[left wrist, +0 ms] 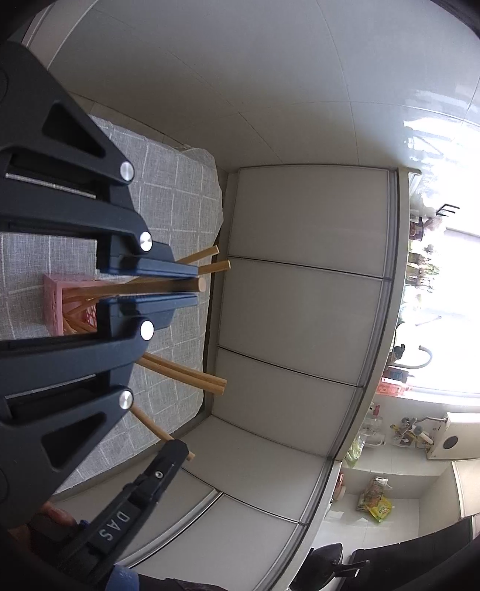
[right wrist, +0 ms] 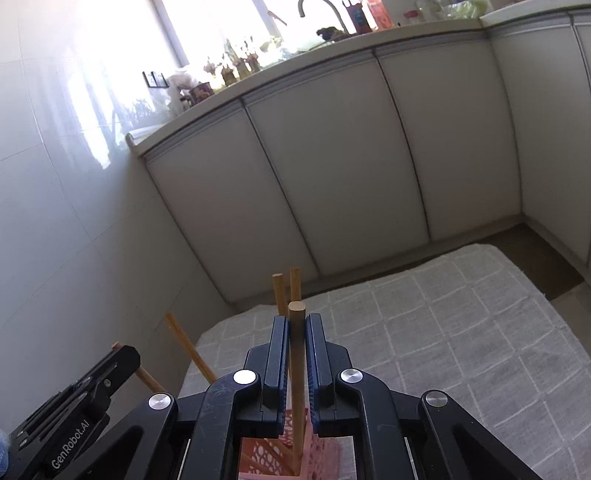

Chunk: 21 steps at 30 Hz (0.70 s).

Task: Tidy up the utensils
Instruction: 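Carry both chopsticks upright into the pink basket and open both tools, then move both open tools back over the white and red spoons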

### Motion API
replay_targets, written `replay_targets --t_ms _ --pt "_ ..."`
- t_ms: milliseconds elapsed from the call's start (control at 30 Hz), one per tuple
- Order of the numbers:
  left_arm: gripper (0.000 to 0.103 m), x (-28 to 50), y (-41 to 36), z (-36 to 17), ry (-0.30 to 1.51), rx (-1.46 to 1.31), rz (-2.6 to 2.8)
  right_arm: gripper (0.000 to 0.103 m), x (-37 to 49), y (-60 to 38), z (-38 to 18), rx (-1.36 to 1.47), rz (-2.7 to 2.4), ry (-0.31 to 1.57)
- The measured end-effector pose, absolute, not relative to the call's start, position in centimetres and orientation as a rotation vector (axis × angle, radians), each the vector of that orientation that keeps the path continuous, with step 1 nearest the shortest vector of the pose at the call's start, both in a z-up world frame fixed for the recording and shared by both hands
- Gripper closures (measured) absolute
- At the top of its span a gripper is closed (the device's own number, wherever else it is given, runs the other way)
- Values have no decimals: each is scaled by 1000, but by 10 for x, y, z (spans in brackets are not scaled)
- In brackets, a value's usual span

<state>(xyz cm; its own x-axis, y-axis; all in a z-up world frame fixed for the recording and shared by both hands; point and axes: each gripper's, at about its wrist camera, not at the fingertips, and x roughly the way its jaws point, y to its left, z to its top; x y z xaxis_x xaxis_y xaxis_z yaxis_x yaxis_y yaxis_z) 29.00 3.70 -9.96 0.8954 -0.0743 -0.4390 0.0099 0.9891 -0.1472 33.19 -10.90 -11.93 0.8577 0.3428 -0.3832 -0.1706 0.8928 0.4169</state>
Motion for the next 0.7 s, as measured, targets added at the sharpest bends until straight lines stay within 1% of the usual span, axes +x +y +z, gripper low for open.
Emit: replay_targets --t_ms 33,67,100,133,233,367,433,500,567,700 --pt "80 292 38 -99 465 -145 -45 91 333 -108 -120 385 285 479" --pt "61 291 38 -98 469 -147 -42 91 333 -108 -119 387 290 488" --pt "53 289 39 -97 468 -154 -34 84 332 -109 -117 392 293 493" --pt "47 290 41 -95 461 -164 -31 73 331 -111 -115 400 293 493" --pt "43 288 45 -90 485 -185 -26 61 324 -121 -105 429 299 496" --pt "36 283 48 -84 545 -208 -10 52 308 -134 -91 448 294 521" --pt "35 276 49 -81 572 -206 3 46 297 -139 -85 443 289 537" --pt "30 267 49 -78 586 -193 28 43 285 -145 -81 440 285 556" --pt "24 255 49 -76 600 -180 42 39 273 -150 -79 432 279 576" --pt "18 227 48 -80 626 -146 47 33 249 -162 -83 412 254 626"
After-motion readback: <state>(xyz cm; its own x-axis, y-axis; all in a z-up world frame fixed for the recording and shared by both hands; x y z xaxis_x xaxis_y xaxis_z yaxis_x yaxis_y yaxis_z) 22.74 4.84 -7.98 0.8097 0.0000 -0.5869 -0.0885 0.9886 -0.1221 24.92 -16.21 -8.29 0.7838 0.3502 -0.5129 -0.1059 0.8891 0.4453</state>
